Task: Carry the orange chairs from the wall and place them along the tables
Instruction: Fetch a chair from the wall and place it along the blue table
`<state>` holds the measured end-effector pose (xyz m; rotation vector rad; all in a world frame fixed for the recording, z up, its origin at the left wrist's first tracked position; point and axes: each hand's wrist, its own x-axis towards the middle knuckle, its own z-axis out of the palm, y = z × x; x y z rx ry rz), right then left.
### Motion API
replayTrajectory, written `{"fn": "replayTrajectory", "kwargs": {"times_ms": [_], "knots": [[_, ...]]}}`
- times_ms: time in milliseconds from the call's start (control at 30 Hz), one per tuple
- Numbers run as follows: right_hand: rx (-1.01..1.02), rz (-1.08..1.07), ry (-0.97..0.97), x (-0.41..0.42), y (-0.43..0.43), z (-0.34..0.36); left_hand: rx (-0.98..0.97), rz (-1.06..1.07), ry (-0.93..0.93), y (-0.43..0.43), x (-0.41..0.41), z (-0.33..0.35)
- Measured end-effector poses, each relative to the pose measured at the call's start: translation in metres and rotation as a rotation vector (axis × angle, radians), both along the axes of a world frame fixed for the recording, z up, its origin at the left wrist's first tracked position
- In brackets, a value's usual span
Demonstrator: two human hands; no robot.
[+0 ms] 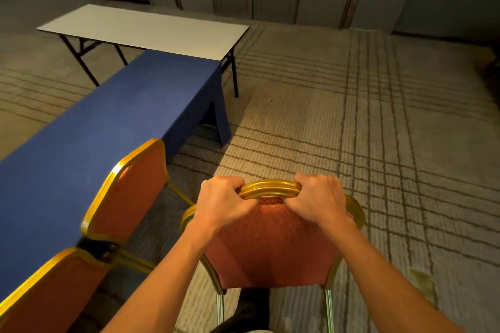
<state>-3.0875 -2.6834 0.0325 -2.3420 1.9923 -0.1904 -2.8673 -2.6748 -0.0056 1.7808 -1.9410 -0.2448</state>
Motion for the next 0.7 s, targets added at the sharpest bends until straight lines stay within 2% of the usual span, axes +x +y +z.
{"fn": "replayTrajectory", "kwargs": {"times_ms": [233,533,700], "knots": [[0.114,0.051,0.044,0.021,-0.145,-0.032,0.097,0.049,0.036,-0.125,0.015,-0.027],[0.061,0.124,-0.001,0.057,-0.319,-0.012,0.069,0.128,0.015,-0.276,0.053,0.005],[0.078,0.243,-0.013,0.090,-0.409,-0.023,0.081,0.234,0.019,-0.345,0.080,0.001]]}}
